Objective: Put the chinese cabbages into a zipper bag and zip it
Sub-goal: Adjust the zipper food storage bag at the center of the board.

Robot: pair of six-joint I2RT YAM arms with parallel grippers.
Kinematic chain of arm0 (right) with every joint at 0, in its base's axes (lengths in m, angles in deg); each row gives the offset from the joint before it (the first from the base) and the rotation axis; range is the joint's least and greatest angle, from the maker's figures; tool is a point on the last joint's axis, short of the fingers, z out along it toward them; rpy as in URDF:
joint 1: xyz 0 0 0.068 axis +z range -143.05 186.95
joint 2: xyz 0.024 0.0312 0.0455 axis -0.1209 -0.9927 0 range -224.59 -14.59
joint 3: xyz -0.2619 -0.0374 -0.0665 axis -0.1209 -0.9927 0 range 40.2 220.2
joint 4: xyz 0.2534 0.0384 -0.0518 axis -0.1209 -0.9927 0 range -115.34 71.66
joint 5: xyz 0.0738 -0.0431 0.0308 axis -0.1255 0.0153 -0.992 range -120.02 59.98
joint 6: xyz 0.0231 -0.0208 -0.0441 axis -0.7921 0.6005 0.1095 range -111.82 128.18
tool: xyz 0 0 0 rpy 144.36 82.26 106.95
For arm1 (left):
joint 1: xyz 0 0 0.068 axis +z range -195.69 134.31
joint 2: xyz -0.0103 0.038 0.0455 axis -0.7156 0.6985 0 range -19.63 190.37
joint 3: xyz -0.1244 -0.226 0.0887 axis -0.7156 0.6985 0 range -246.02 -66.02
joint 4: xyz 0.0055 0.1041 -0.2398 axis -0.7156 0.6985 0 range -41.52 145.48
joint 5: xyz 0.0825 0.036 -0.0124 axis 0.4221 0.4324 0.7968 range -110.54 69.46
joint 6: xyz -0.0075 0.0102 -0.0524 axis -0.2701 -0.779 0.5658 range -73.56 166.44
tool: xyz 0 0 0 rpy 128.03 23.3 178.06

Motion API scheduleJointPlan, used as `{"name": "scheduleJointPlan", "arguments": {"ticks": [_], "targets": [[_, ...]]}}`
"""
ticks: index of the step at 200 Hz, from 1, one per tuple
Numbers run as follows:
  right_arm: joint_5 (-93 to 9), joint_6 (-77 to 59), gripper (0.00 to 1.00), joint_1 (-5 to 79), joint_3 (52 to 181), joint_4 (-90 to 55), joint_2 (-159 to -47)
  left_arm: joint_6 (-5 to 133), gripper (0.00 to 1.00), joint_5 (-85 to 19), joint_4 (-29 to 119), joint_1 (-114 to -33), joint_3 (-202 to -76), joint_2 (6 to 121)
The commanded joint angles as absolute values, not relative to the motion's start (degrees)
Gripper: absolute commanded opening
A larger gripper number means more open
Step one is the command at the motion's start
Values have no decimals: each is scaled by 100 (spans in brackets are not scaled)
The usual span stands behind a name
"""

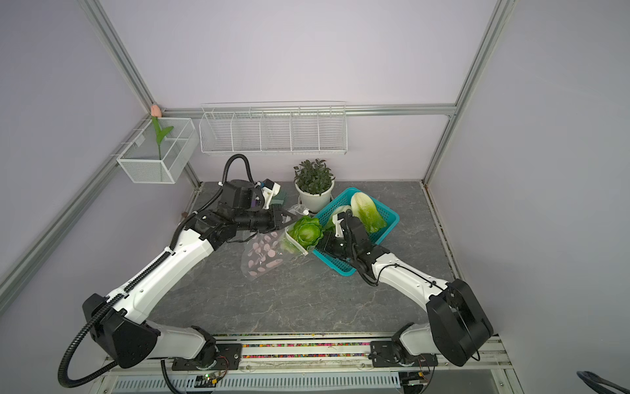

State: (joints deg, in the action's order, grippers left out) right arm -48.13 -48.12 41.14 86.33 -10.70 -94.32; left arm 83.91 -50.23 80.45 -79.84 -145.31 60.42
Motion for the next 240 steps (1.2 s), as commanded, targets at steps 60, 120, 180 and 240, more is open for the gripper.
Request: {"name": "scheduleJointPlan", "arguments": {"ticks": [60,120,180,240], "targets": [[-4647,-4541,11,4352,9189,-1318,-9394,8084,0,-4774,8598,-7783,-14873,5854],[-3934,-3563,7,4808,10348,-3320,-8966,7881,0,-3920,9096,-7380,-14562,5321],[-3962,-3376,8,5156,11566,-3652,-9565,8173,0,-4099,9150,-6638,-14827,4826],[-4608,-3764,11,5330,12407,-3193,-10542,7646,0,-3782,10210,-6674,-15718,4781]]}}
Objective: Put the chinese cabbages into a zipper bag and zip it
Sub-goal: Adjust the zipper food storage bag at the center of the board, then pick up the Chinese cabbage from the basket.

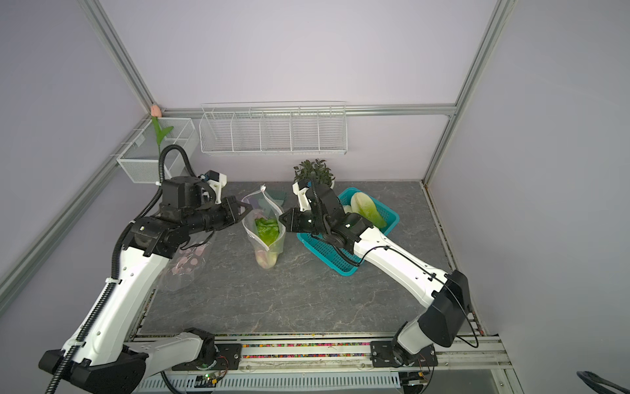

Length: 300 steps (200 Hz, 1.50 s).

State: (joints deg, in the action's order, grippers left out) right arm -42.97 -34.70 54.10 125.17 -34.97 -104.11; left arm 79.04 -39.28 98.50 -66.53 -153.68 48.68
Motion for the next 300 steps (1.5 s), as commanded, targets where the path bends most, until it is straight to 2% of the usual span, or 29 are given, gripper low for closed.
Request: {"name": "scheduleJointPlan", "arguments": {"ticks": [1,24,51,68,89,102,113,131,150,182,198,205,209,211,214,216,219,223,248,279,300], "targets": [[-4609,-3780,11,5319,12375,-3173,-10540,7643,0,-3797,10201,-6681,-15704,4788],[-4578,-4057,11,5067,11633,-2820,-10427,7643,0,-3967,9816,-6981,-15132,5066],[-4612,-3913,23,4741,10958,-3043,-10271,7699,0,-4033,9235,-7320,-14609,5582],[-4155,-3348,49,4507,10884,-3857,-9940,7771,0,-4157,8823,-7490,-14460,5846],[-2755,-2864,84,4153,10917,-4988,-9778,7818,0,-4268,8546,-7595,-14452,6135],[-2012,-2776,100,4003,10937,-5288,-10031,7817,0,-4371,8513,-7620,-14532,6280],[-1791,-2862,89,3948,10991,-5217,-10393,7808,0,-4458,8530,-7628,-14607,6382],[-1767,-3114,89,3931,11340,-4989,-11080,7757,0,-4453,8617,-7685,-14676,6446],[-1162,-3517,89,3926,11733,-4919,-11650,7737,0,-4412,8679,-7691,-14634,6392],[-887,-3543,90,3911,12314,-4925,-12577,7703,0,-4355,8682,-7689,-14481,6215],[-721,-3177,100,3862,12540,-5164,-12942,7693,0,-4350,8694,-7691,-14451,6178],[-668,-2939,90,3852,12415,-5117,-12909,7671,0,-4343,8710,-7694,-14451,6155],[-660,-2768,81,3846,12294,-5018,-12836,7663,0,-4337,8722,-7696,-14451,6138],[-668,-2667,73,3842,12223,-4968,-12794,7646,0,-4332,8732,-7691,-14453,6129],[-646,-2545,53,3836,12103,-4910,-12707,7635,0,-4311,8739,-7690,-14447,6111],[-620,-2484,44,3835,12031,-4886,-12643,7622,0,-4306,8746,-7689,-14443,6102],[-605,-2362,35,3834,11936,-4851,-12553,7603,0,-4295,8755,-7687,-14442,6077],[-593,-2176,29,3841,11821,-4832,-12415,7585,0,-4273,8773,-7681,-14446,6050],[-829,-645,21,3885,11151,-4824,-11274,7496,0,-4226,8822,-7630,-14427,5935],[-1530,1266,18,4016,10559,-5056,-10092,7469,0,-4148,8699,-7620,-14383,5862],[-1798,2560,16,4163,10111,-4546,-9783,7507,0,-4154,8629,-7625,-14357,5859]]}}
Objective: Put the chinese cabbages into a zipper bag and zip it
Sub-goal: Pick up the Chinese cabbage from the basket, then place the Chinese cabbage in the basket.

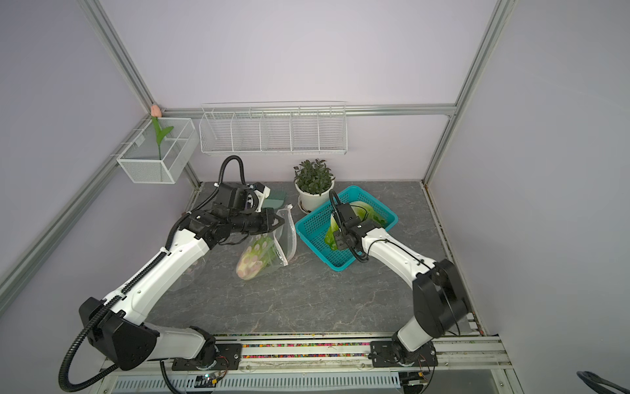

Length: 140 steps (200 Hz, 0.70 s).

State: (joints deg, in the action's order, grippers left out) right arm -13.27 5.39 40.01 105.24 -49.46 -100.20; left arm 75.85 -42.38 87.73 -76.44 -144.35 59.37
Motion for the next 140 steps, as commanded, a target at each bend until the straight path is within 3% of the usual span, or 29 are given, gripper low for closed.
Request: {"name": "scheduleJointPlan", "arguments": {"ticks": [1,20,39,45,57,70,93,111,127,140], "targets": [[-1811,2603,16,4164,10098,-4522,-9783,7508,0,-4150,8628,-7622,-14351,5863],[-1728,3265,16,4087,10200,-4069,-10098,7527,0,-4162,8644,-7623,-14350,5873],[-1362,3922,25,3950,10676,-3988,-10612,7569,0,-4169,8654,-7629,-14303,5835],[-1117,4107,32,3930,10816,-3916,-10757,7586,0,-4161,8646,-7628,-14278,5804],[-391,4200,59,3894,11025,-3555,-10993,7618,0,-4149,8623,-7632,-14230,5780],[34,3875,71,3909,11343,-3666,-11116,7640,0,-4150,8595,-7632,-14197,5770],[-158,1584,75,3932,11889,-4975,-10909,7645,0,-4140,8592,-7635,-14220,5804],[-1086,-735,75,3894,11895,-5875,-10536,7568,0,-4112,8703,-7633,-14314,5860],[-2141,-2355,75,3897,11232,-5447,-10083,7521,0,-4089,8777,-7628,-14387,5933],[-2498,-3453,81,3898,10518,-4658,-9760,7509,0,-4128,8777,-7661,-14424,5978]]}}
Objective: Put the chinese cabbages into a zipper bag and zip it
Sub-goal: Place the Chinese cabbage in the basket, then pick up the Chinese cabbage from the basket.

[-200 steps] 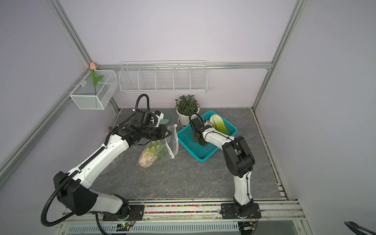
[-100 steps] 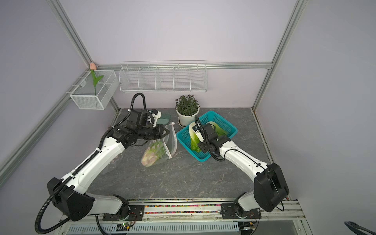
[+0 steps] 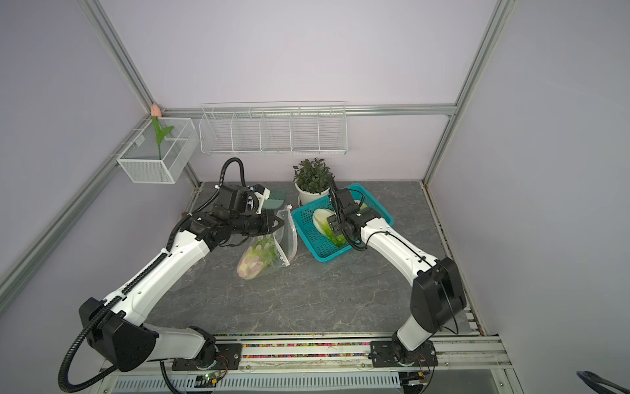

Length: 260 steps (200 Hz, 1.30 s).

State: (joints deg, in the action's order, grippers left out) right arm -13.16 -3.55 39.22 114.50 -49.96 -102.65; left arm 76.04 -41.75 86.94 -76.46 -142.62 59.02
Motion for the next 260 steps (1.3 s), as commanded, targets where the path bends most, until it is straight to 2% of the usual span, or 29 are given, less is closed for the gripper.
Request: {"name": "scheduleJointPlan", "arguments": {"ticks": [1,15,39,59,104,112,118,126,127,131,139,148,170,211,260], "targets": [[-2500,-3519,82,3896,10464,-4608,-9745,7505,0,-4128,8777,-7662,-14424,5984],[-2559,-4169,92,3882,9979,-3864,-9695,7500,0,-4111,8786,-7719,-14453,6008],[-2504,-4319,95,3754,10174,-3833,-10160,7500,0,-4120,8818,-7795,-14443,5999],[-2702,-4220,94,3709,10400,-3672,-10667,7479,0,-4034,8845,-7795,-14403,5943],[-3245,-4547,84,3755,10240,-2872,-11350,7430,0,-3969,8927,-7796,-14533,5985],[-3197,-4521,79,3741,10233,-2771,-11458,7418,0,-3960,8942,-7798,-14564,6008],[-3177,-4450,72,3719,10236,-2685,-11521,7389,0,-3953,8983,-7800,-14599,6033],[-3121,-4237,57,3716,10249,-2592,-11550,7333,0,-3913,9062,-7795,-14654,6048],[-3110,-4202,52,3713,10255,-2596,-11550,7329,0,-3910,9078,-7795,-14658,6050],[-3061,-4087,43,3715,10277,-2614,-11523,7296,0,-3871,9143,-7798,-14692,6056],[-3028,-3825,29,3718,10274,-2602,-11382,7227,0,-3768,9286,-7802,-14759,6067],[-3041,-3544,21,3724,10244,-2585,-11109,7155,0,-3663,9486,-7796,-14867,6084],[-3110,-2838,8,3803,10409,-3231,-10245,7072,0,-3426,9779,-7795,-14986,6115],[-3999,-2329,7,4311,10814,-4362,-8894,7064,0,-3124,9924,-7762,-15110,6207],[-4752,-2488,7,4786,10997,-4536,-8299,7070,0,-3139,9937,-7657,-15174,6220]]}}
